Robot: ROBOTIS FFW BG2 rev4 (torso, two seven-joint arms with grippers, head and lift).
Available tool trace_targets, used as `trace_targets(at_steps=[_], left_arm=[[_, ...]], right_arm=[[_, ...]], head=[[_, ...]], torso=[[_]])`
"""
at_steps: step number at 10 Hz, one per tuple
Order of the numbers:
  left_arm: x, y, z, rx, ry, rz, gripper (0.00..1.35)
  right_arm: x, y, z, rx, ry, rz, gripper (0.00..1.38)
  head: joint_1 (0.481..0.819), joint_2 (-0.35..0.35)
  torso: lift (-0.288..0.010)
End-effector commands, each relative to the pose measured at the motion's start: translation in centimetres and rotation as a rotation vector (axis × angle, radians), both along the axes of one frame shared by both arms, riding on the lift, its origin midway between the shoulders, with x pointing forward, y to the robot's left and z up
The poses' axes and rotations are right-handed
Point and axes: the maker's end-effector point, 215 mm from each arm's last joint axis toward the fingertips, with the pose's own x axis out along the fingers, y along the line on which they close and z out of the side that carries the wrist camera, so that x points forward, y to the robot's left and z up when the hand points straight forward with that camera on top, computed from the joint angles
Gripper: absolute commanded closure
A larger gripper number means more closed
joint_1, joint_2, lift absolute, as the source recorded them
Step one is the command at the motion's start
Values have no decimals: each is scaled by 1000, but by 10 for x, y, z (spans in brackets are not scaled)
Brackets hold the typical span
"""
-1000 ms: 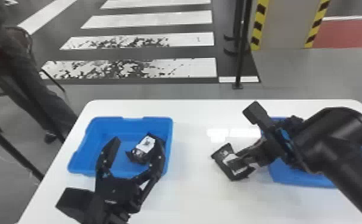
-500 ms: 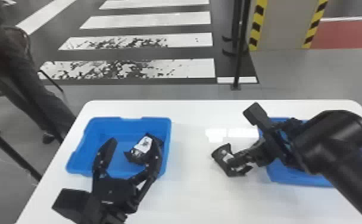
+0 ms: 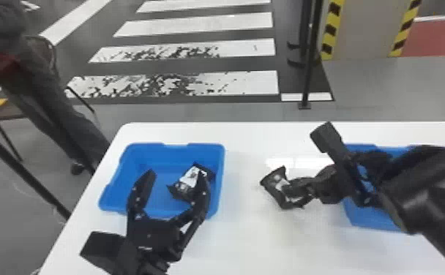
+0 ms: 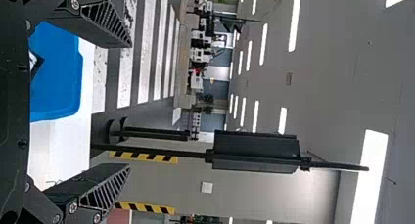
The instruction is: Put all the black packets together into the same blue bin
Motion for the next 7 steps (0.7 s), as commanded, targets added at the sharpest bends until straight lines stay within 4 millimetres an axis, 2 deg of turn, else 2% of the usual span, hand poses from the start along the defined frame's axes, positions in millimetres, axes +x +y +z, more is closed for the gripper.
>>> trace_targets(at_steps=[1,3,4,5,6,7], left_arm=[[0,0,0,0,-2,1,165],[-2,2,0,1,-2,3,165],[-2,1,0,3,-2,0,165],[-2,1,0,3,-2,-1,165],[-3,2,-1,2,1,1,165],[-3,3,0,3,-2,2,165]], right_arm=[[6,-9,19,47,-46,-50,1161],[17,-21,54,92,-124,-94,1161],[27,-37,78,100,-184,-130,1161],[34,-65,97,85,-228,-186,1161],[37,-103,103,48,-246,-259,1161],[31,-142,98,16,-235,-336,1161]], head=[[695,167],[695,154],[695,146],[695,139],[695,116],[695,79]], torso=[[-110],[-110],[-110],[-110],[-110],[-110]])
